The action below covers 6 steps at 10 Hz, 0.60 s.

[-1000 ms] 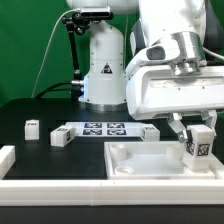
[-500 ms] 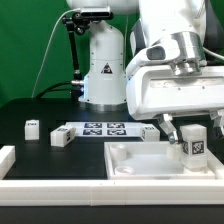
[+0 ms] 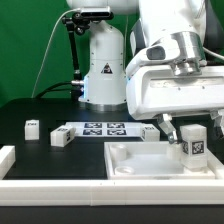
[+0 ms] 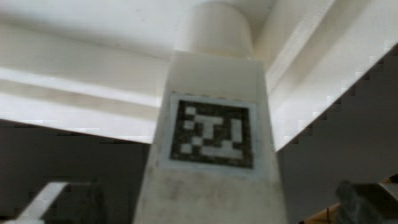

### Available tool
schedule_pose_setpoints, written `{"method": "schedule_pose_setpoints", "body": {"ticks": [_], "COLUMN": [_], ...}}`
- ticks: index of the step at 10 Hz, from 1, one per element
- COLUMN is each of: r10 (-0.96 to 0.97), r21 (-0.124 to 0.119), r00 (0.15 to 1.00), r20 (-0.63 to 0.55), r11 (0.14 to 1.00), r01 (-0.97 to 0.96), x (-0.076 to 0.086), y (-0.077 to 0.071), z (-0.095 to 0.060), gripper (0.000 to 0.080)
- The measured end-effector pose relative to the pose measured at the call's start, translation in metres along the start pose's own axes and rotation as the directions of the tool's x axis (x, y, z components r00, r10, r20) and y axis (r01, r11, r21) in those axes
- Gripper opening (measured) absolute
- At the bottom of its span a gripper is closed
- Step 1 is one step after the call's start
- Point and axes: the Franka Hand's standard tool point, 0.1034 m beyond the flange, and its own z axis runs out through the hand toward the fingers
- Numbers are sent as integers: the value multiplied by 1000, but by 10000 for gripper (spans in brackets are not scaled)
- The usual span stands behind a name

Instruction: Assemble one leg

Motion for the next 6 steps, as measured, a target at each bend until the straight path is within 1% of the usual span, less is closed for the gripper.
{"method": "schedule_pose_setpoints", "body": {"ticks": [2,3,4,5,6], "r10": [-3,-6,-8,-9,-11], "r21": [2,25,23,60,93], "r00": [1000,998,998,985,960], "r20": [2,62,56,170,278], "r11": [1000,1000,1000,998,996], "r01": [3,5,7,-2,-16], "x": [5,3,5,-5,-1], "y": [-1,-7,-6,-11,-13], "z": [-4,-2,-2,3,4], "gripper": [648,648,648,648,648]}}
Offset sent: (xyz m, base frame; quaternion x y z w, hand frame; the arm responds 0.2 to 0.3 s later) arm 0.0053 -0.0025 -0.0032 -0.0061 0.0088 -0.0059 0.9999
